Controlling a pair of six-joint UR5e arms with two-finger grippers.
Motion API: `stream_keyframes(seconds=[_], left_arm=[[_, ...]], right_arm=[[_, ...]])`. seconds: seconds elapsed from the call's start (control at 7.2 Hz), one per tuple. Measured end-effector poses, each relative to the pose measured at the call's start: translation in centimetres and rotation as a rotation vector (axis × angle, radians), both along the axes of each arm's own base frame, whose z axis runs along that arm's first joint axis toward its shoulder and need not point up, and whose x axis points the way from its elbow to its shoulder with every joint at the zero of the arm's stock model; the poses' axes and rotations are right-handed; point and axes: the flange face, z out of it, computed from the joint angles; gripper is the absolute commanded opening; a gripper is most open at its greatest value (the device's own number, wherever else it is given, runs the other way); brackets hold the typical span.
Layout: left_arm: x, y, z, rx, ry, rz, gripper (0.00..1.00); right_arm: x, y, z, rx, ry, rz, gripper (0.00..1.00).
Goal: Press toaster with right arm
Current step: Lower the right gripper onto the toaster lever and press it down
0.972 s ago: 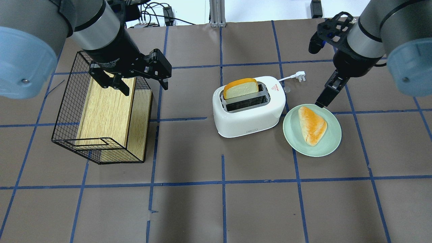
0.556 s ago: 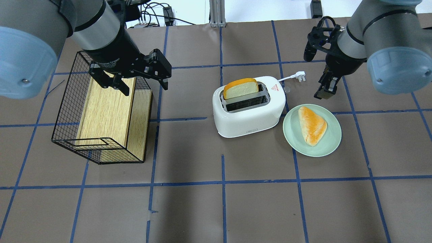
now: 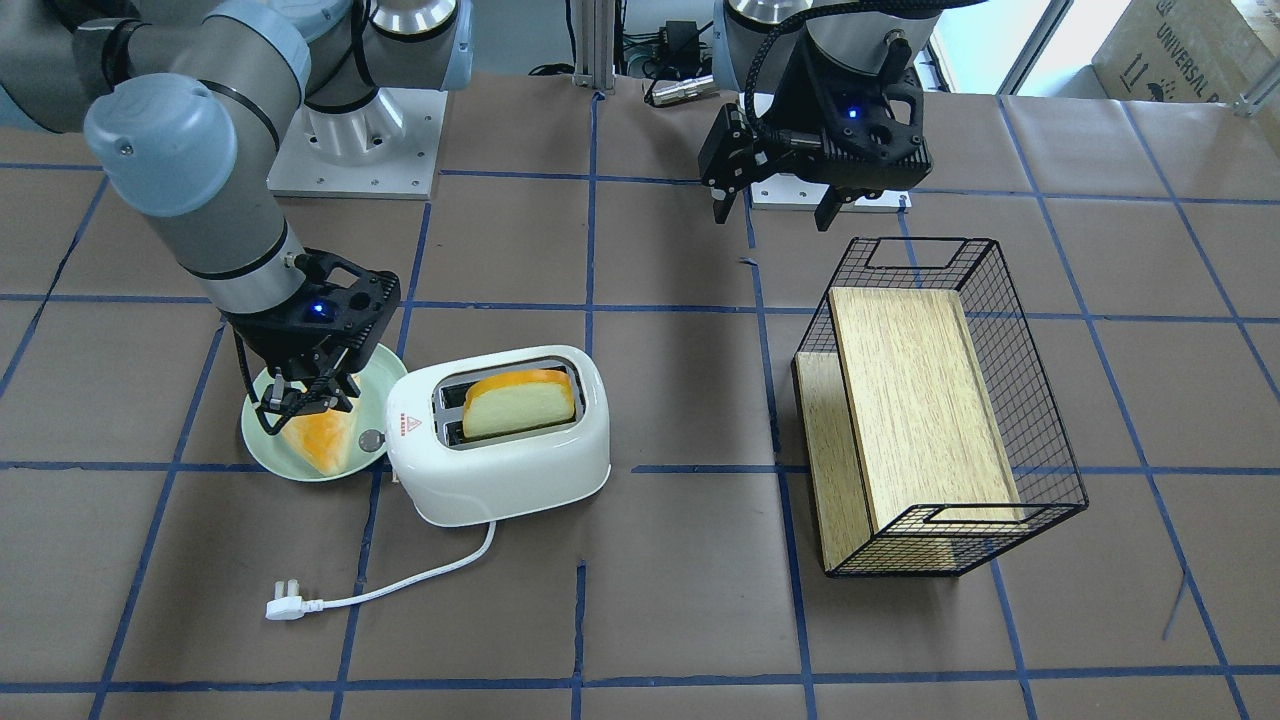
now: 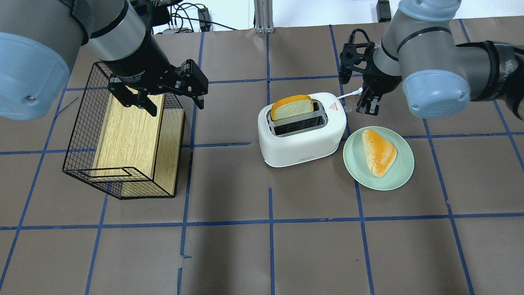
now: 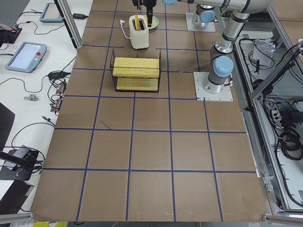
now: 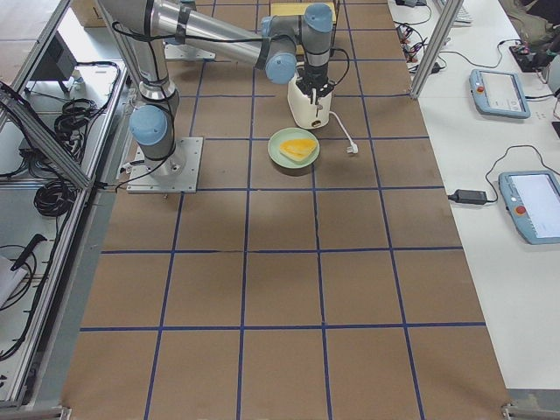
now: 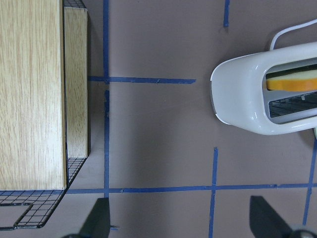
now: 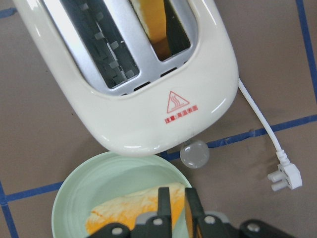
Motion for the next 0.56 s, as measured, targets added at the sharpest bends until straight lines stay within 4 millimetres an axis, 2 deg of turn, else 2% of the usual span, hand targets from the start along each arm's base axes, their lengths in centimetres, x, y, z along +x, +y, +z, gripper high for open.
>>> stream_keyframes(seconds=[0.56], left_arm=[[0.0, 0.0, 0.0, 0.000, 0.000, 0.000, 1.00]], right_arm=[[0.7, -1.2, -1.8, -0.015, 0.006, 0.086, 0.23]])
